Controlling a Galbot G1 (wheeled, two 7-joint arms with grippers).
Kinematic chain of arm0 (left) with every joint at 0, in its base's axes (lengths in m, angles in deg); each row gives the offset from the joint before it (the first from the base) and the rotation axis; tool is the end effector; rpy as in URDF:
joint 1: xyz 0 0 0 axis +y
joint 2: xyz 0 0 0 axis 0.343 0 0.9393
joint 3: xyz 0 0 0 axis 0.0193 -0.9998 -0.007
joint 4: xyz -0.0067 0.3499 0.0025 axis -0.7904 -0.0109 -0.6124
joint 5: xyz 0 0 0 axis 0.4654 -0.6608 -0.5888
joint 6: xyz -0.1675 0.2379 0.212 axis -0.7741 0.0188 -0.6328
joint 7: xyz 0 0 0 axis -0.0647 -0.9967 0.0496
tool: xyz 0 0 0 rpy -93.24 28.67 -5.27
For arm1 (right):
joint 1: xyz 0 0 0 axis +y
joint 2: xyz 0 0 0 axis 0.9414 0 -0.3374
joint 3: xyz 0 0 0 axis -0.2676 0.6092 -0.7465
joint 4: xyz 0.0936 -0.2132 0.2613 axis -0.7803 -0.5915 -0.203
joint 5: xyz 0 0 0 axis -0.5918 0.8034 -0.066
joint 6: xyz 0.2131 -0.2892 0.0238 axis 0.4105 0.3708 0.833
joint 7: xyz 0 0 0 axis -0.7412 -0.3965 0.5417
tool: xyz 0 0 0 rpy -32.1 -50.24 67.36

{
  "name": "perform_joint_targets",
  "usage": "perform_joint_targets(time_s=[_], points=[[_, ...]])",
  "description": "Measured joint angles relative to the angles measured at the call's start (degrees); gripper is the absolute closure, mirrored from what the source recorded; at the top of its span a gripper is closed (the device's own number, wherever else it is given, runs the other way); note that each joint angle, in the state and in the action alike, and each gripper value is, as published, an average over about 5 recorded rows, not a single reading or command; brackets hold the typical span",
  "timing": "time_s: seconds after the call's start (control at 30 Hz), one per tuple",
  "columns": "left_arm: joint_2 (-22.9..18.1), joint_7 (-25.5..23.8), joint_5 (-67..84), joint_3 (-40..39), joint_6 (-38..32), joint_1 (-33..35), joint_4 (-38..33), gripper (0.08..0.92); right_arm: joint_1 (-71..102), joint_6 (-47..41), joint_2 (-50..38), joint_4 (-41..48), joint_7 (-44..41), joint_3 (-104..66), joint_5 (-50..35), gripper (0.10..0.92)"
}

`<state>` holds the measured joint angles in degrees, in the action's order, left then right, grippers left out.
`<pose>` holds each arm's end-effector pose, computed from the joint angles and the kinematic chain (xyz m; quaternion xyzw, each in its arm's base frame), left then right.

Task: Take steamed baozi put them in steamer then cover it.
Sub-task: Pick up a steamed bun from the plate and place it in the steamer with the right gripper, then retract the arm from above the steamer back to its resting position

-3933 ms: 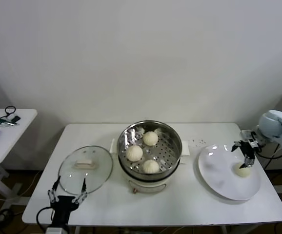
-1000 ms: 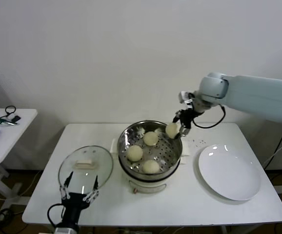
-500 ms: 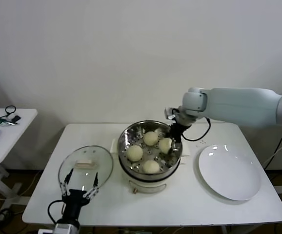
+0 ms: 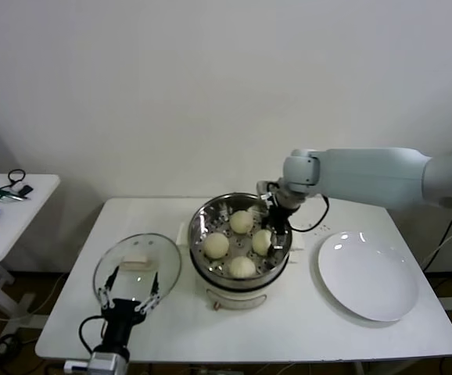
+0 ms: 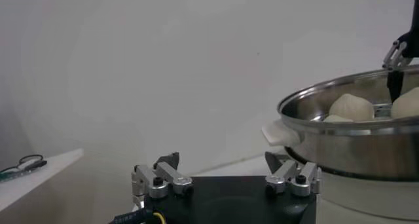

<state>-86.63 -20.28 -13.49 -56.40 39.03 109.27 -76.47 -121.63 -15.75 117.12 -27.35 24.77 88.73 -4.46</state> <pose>0.1373 0.0190 -0.3026 -0.0008 -0.9886 -0.1379 0.0605 0.5577 0.0423 -0.1110 0.5579 -0.5314 0.4896 0.4083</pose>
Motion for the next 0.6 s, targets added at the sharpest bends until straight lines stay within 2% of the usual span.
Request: perform_joint_targets(time_s=[0.6], points=[[0.2,0.1,-0.1,-0.1,0.0,0.2,0.0,0.177,-3.3,1.7,-5.0,-3.0,-1.8,-3.6,-0.5,0.203]])
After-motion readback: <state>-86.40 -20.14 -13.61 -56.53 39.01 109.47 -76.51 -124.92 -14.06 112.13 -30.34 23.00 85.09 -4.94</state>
